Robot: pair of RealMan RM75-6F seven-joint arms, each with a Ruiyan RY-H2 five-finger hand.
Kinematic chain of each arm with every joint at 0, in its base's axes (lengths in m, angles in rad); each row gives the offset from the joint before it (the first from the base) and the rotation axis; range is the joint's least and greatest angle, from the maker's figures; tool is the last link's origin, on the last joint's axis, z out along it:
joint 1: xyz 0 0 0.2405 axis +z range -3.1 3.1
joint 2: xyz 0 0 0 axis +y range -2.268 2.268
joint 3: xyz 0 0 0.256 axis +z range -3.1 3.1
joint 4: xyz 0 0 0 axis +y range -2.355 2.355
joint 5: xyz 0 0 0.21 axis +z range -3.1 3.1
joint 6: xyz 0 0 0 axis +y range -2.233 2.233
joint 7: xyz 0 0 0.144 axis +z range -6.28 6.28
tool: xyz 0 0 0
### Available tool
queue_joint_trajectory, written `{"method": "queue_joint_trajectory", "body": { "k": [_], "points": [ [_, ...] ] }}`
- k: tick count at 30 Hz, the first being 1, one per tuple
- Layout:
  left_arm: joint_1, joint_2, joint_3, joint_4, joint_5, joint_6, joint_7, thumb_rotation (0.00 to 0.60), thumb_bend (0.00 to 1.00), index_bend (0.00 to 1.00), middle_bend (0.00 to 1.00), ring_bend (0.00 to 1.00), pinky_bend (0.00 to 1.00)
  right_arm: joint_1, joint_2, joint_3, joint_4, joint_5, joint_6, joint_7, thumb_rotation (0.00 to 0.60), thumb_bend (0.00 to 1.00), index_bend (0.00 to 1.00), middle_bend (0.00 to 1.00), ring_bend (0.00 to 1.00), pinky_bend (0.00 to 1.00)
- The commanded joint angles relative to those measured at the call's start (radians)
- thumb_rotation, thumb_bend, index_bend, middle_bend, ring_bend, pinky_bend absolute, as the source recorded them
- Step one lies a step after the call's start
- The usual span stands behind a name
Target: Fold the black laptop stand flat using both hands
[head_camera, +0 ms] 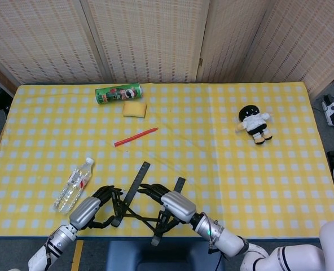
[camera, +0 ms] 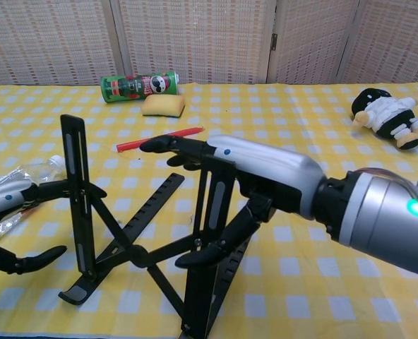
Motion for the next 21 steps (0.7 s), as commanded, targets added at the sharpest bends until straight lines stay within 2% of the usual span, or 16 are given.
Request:
{"method": "queue_joint_trajectory", "body": {
  "k": [1,6,14,17,21],
  "points": [
    [0.006,0.002,0.0,0.002,0.006,0.014,0.0,0.6,0.47,0.17,0.14,0.01,0.0,-0.01,0.003,0.001,0.002,-0.001,0.01,0.0,0.59,0.19,0.0,0.0,0.0,0.0],
    [0.016,0.009,-0.003,0.005,0.027,0.053,0.006,0.6,0.44,0.13,0.11,0.0,0.0,-0.056,0.063,-0.009,-0.022,-0.027,0.081,0.042,0.591,0.19,0.0,0.0,0.0,0.0],
    [0.012,0.024,-0.018,0.007,0.047,0.084,0.009,0.6,0.44,0.12,0.1,0.0,0.0,-0.169,0.262,-0.041,-0.046,-0.05,0.215,0.217,0.589,0.19,0.0,0.0,0.0,0.0],
    [-0.004,0.032,-0.033,0.007,0.041,0.067,0.033,0.6,0.44,0.13,0.1,0.0,0.0,-0.188,0.309,-0.049,-0.041,-0.076,0.24,0.225,0.59,0.19,0.0,0.0,0.0,0.0],
    [-0.039,0.041,-0.064,0.015,0.029,0.029,0.083,0.6,0.44,0.15,0.1,0.0,0.0,-0.182,0.347,-0.066,-0.046,-0.152,0.24,0.162,0.59,0.19,0.0,0.0,0.04,0.0]
  ]
}}
